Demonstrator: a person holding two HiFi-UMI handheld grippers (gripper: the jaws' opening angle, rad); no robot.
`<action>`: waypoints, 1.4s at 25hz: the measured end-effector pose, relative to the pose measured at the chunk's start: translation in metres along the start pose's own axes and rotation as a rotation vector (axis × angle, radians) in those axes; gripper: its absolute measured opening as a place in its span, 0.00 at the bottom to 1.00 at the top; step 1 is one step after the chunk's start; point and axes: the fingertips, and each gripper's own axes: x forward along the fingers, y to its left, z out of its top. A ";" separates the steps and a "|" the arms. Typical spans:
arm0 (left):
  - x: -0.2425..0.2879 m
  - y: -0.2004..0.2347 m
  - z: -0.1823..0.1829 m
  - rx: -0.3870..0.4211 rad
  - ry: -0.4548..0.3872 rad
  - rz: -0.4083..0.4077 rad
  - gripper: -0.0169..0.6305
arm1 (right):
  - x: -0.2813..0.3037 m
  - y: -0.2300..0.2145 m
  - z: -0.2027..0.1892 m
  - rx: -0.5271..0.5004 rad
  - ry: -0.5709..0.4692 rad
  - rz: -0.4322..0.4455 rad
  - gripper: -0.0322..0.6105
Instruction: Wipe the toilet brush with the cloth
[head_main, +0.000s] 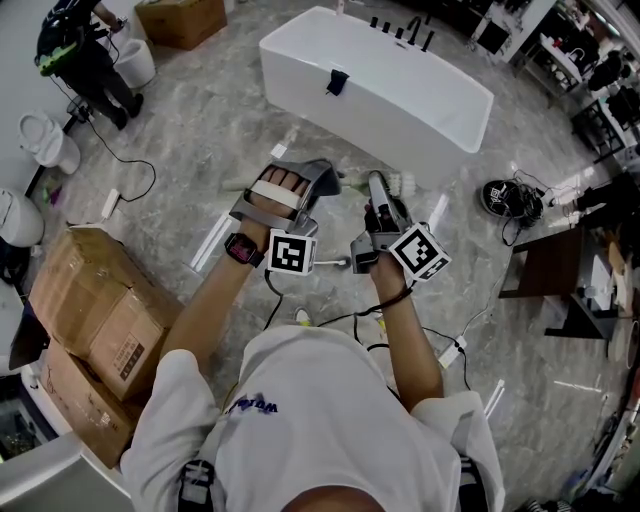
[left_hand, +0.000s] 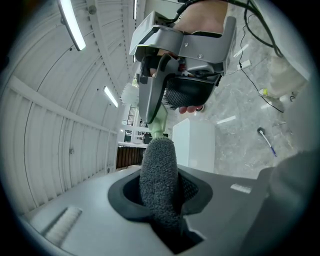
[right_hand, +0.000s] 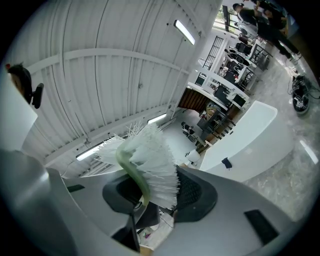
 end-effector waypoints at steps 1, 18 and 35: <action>0.000 0.000 -0.001 -0.001 0.000 -0.001 0.16 | 0.000 0.000 0.000 0.002 -0.001 0.000 0.30; -0.002 -0.003 -0.012 -0.019 0.015 0.001 0.16 | 0.002 -0.008 -0.003 0.027 0.017 0.001 0.30; -0.001 -0.008 -0.021 -0.021 0.032 -0.010 0.16 | -0.002 -0.018 0.004 0.051 0.002 -0.014 0.30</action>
